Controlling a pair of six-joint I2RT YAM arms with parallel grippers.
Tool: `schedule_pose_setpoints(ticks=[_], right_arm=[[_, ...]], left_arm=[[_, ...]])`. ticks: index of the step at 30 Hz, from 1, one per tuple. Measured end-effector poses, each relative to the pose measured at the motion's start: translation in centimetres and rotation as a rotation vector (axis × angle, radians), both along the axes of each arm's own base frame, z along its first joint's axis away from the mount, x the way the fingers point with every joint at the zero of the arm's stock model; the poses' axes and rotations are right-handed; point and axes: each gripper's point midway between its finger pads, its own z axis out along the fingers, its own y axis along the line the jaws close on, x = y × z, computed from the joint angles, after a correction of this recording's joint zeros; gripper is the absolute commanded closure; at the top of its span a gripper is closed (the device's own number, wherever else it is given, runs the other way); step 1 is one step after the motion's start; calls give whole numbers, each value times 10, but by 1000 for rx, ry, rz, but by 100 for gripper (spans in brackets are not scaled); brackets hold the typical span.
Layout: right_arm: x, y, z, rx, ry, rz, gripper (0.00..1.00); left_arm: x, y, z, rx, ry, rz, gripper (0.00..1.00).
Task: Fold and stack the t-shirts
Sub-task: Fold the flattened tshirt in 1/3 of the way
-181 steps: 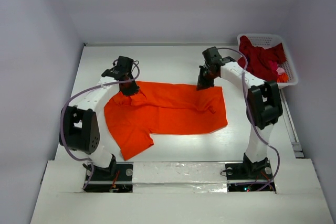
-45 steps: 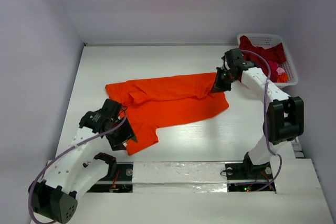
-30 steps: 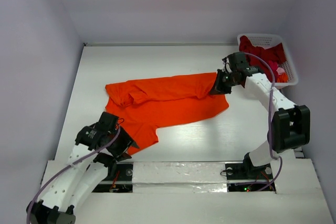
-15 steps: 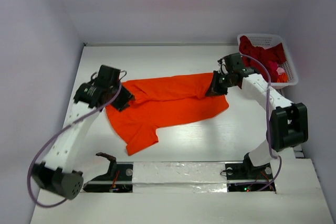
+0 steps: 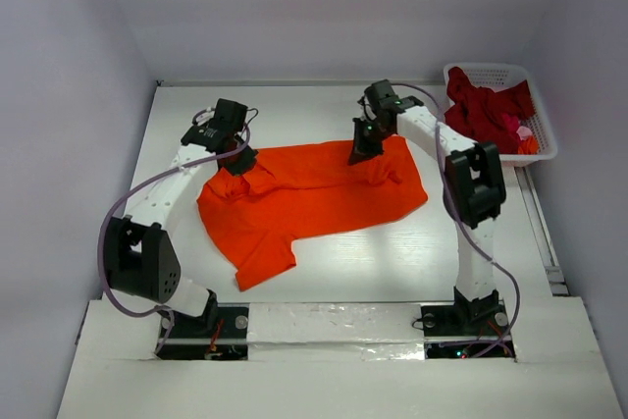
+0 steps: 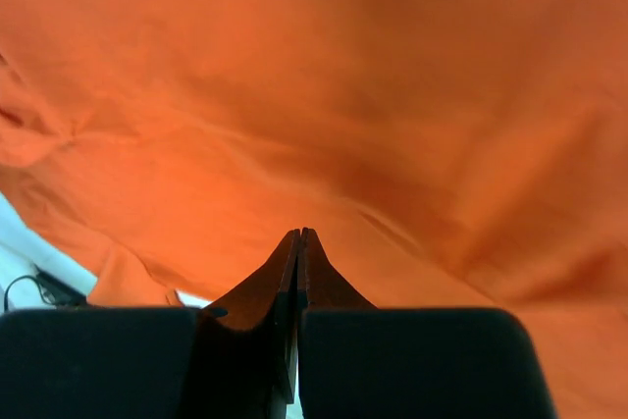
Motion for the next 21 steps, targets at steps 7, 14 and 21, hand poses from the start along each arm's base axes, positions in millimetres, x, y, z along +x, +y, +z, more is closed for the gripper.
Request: schedule_pose_setpoints(ticks=[7,14,21], right_arm=[[19,30,-18,-89,-29,30,100],[22,5,-44,-235,-31,-26,100],[18,-6,-65,-287,2,-43,100]], left_arm=[[19,-1,9,23,-64,-34,100],[26,-3,6,34,-78,-58,100],[30,-3,-5,65,-59,-106,100]])
